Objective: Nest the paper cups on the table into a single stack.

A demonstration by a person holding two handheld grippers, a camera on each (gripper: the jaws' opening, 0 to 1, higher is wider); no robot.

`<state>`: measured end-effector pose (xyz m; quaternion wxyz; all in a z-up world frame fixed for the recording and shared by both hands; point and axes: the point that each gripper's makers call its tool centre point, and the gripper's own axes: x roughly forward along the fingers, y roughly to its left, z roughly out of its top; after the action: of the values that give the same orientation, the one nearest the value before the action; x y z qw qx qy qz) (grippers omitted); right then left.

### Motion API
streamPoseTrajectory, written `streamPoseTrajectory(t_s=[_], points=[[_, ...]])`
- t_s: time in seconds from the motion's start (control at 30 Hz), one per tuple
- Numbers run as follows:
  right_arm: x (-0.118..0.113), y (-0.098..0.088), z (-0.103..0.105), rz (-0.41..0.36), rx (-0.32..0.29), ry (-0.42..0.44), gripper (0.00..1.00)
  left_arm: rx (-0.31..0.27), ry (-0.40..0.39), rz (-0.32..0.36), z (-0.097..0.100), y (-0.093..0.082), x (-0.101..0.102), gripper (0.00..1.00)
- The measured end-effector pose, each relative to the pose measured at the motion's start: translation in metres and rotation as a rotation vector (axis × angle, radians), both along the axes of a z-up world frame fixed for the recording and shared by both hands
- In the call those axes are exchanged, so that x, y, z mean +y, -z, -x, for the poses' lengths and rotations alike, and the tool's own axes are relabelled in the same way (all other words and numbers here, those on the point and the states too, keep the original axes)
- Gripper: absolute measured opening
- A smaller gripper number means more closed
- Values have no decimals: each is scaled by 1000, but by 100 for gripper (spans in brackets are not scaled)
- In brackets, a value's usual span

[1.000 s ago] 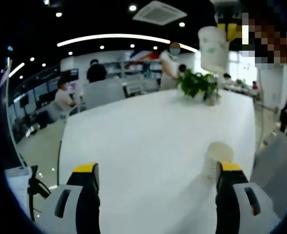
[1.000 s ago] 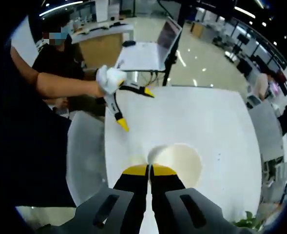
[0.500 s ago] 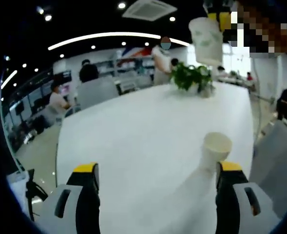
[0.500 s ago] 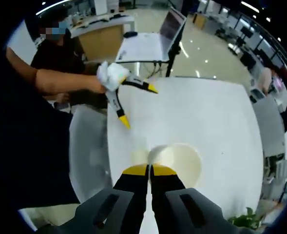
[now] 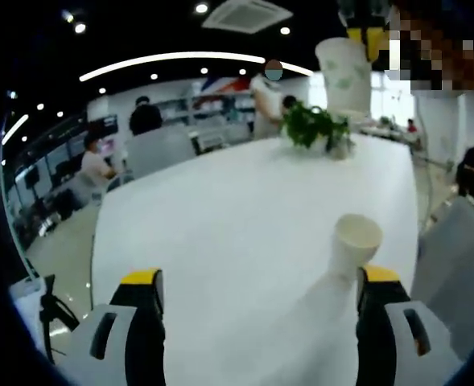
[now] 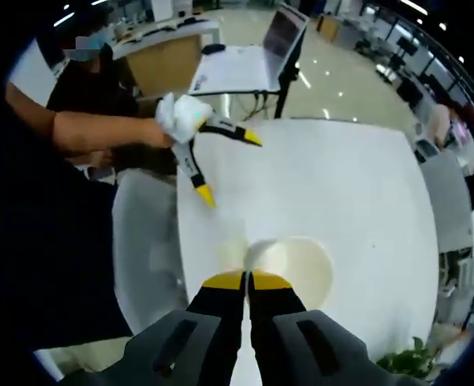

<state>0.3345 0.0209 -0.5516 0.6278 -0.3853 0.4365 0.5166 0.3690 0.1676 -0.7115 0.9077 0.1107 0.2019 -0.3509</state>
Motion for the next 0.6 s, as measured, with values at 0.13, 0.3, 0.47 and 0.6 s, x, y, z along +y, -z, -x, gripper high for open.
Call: streamPoseTrajectory(t_s=[0.13, 0.3, 0.47, 0.6], points=[[0, 10, 1, 8, 12, 10, 0, 2, 0, 0, 0, 1, 0, 99], [0, 21, 5, 27, 16, 8, 0, 7, 4, -4, 2, 2, -1, 99], [0, 32, 9, 48, 21, 3, 0, 6, 5, -4, 3, 3, -2, 99], [1, 39, 12, 62, 24, 0, 0, 6, 6, 0, 4, 4, -2, 99]])
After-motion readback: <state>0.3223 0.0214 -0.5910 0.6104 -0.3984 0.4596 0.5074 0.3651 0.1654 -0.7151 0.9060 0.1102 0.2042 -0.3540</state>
